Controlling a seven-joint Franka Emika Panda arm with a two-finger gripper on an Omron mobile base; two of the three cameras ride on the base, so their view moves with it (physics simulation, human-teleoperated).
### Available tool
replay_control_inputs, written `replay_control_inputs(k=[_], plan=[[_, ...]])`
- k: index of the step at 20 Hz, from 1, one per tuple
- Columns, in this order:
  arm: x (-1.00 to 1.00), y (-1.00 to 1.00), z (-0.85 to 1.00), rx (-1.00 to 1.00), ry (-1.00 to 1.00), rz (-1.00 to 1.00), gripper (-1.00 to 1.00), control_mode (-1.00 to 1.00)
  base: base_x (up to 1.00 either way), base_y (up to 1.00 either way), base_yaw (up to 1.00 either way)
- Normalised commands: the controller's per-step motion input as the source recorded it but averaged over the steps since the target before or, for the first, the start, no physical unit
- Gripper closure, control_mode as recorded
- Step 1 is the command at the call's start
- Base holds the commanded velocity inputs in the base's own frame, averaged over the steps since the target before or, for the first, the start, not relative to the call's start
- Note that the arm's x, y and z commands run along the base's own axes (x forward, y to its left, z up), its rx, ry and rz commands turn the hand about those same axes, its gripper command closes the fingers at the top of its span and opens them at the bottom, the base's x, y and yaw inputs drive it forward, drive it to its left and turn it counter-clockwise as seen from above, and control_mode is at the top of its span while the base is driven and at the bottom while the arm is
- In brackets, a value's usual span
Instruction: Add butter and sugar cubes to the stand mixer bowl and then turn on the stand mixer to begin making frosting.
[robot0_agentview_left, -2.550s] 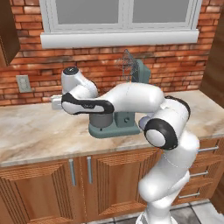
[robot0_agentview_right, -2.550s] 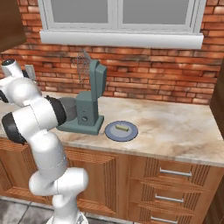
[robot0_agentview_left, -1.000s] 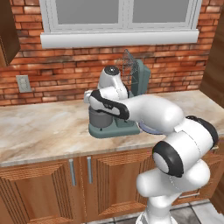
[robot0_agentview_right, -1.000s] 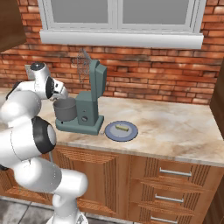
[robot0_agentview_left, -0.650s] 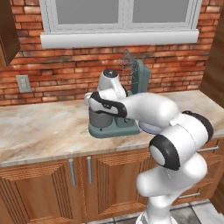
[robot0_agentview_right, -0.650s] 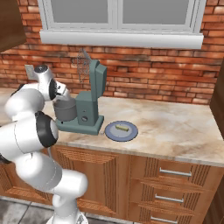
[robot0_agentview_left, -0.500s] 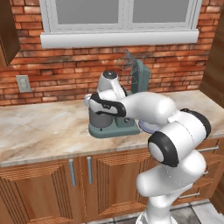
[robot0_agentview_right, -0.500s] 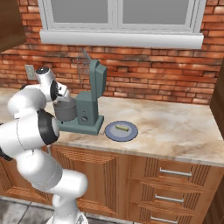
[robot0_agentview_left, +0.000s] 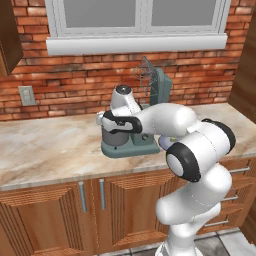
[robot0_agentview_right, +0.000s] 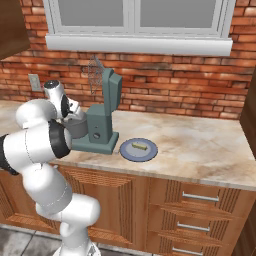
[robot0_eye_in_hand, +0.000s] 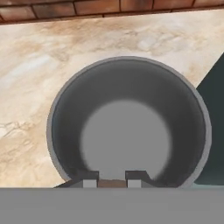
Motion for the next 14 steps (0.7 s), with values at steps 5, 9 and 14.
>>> replay_control_inputs(k=[5, 9, 14], plan=[[0.16, 0.00, -0.21, 0.00, 0.01, -0.02, 1.00, -1.00, 0.00, 0.00, 0.00], [0.15, 0.00, -0.22, 0.00, 0.02, -0.02, 1.00, -1.00, 0.00, 0.00, 0.00], [0.07, 0.00, -0.13, 0.00, 0.02, -0.02, -1.00, -1.00, 0.00, 0.00, 0.00]])
